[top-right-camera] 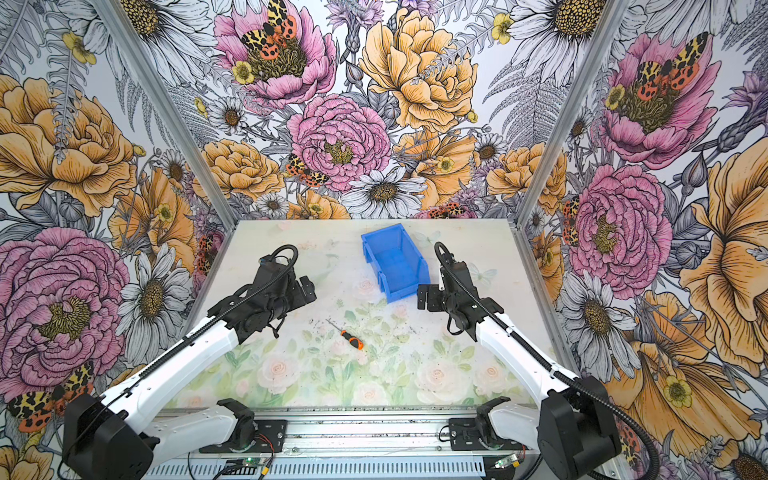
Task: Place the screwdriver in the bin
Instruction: 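Move the left gripper over the orange-handled screwdriver while the right arm rises forward, then lower the left gripper and close it on the screwdriver handle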
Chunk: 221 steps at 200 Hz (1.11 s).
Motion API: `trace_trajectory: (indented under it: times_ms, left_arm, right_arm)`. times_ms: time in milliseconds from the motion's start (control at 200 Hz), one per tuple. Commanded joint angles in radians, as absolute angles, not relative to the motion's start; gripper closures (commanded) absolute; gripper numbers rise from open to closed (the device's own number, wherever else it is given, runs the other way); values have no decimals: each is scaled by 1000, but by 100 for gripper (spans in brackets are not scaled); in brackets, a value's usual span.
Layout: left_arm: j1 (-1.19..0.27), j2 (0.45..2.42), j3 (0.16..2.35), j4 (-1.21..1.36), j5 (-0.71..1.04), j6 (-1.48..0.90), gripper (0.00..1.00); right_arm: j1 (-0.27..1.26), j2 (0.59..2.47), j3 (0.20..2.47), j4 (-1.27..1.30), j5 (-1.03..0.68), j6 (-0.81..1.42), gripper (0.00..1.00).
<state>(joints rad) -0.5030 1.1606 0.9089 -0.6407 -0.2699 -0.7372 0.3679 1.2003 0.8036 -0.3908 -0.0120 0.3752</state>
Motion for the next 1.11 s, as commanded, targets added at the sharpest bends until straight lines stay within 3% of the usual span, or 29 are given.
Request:
trace_trajectory:
  times_ms: [0,325,751,1101]
  left_arm:
    - [-557,1186,932,-709,-285,-918,1]
    - [-689,1303,949,-728,-284,-1095,1]
    - [-822,1542,1047,-727,-283,-1138,4]
    - [-870,1678,1071,-727,-247,-1140,17]
  right_arm:
    - [403,1190,797,-420,-94,408,1]
    - [446,1117,741,-428,-124,410,1]
    - [456,1089,677,-426,-121,399,0]
    - [456,1069,648,-419,-117,398,0]
